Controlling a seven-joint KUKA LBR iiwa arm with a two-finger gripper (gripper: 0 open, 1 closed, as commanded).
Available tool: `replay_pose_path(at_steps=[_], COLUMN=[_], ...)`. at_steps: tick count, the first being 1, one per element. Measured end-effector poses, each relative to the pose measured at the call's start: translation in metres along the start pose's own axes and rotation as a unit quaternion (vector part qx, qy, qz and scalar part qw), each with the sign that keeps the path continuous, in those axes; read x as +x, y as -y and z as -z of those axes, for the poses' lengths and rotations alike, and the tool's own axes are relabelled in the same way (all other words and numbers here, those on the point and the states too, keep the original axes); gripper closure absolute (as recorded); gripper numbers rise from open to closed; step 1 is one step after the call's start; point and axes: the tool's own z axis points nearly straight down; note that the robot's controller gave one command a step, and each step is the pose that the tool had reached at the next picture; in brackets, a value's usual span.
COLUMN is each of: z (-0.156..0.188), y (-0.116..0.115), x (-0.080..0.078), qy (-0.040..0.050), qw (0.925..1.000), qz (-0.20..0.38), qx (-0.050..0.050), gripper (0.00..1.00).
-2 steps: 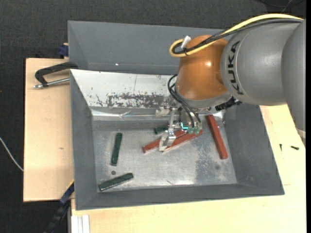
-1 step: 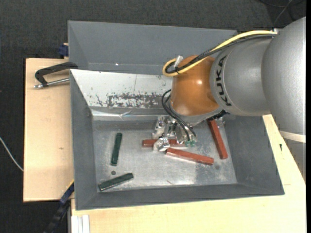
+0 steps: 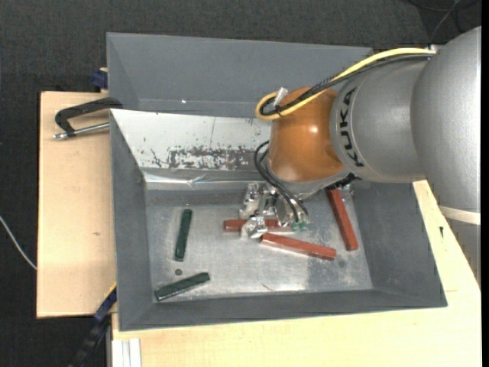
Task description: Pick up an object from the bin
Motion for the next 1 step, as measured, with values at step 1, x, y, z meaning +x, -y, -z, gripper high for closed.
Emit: replay_pose_path(at_steps=[1], z=[0.1255], y=[-0.0163], x=[-0.0201], qy=[0.0044], qw=[1.0000], qz=[0.000], qx=[0.001], gripper=[1.00])
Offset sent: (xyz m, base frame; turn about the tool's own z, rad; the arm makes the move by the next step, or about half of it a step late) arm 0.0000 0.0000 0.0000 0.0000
